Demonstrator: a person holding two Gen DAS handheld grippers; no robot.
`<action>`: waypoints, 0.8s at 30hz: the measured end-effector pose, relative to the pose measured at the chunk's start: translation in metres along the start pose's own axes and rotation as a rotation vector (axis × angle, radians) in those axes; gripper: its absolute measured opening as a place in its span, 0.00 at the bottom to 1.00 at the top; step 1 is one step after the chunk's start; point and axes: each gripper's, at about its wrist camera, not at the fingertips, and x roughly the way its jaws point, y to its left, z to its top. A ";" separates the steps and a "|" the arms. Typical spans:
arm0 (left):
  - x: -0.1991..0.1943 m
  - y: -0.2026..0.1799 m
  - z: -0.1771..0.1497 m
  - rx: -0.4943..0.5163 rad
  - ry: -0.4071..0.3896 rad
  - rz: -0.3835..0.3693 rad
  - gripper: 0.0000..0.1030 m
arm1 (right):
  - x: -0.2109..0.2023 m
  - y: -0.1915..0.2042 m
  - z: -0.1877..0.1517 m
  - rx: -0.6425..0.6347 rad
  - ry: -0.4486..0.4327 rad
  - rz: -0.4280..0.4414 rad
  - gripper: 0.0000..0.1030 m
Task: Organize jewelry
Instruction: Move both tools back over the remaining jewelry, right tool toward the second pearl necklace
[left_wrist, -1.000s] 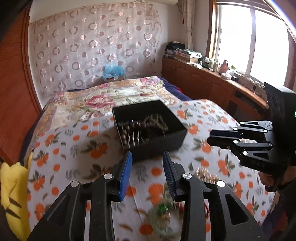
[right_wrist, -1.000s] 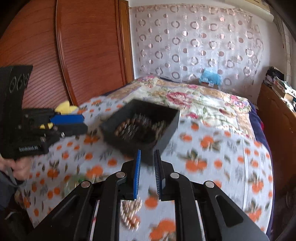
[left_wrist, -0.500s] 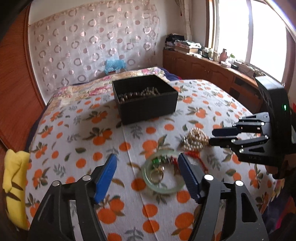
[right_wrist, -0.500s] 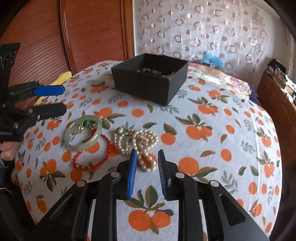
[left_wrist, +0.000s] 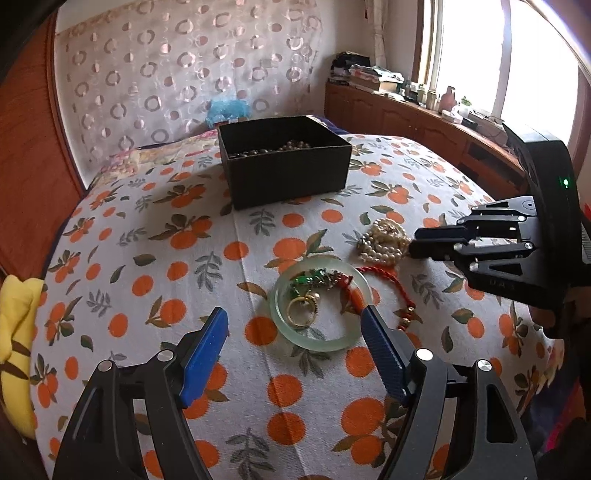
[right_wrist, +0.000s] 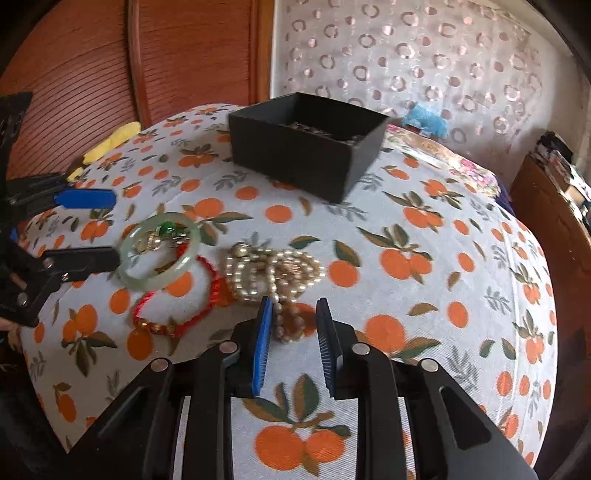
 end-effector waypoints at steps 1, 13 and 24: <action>0.001 -0.001 0.000 -0.001 0.003 -0.004 0.69 | 0.000 -0.001 -0.001 0.002 0.002 0.007 0.13; 0.014 -0.010 0.005 0.030 0.028 0.003 0.75 | -0.018 -0.007 -0.005 0.005 -0.032 0.017 0.00; 0.015 -0.009 0.005 0.016 0.028 -0.006 0.75 | -0.016 -0.004 -0.004 0.010 -0.031 0.056 0.02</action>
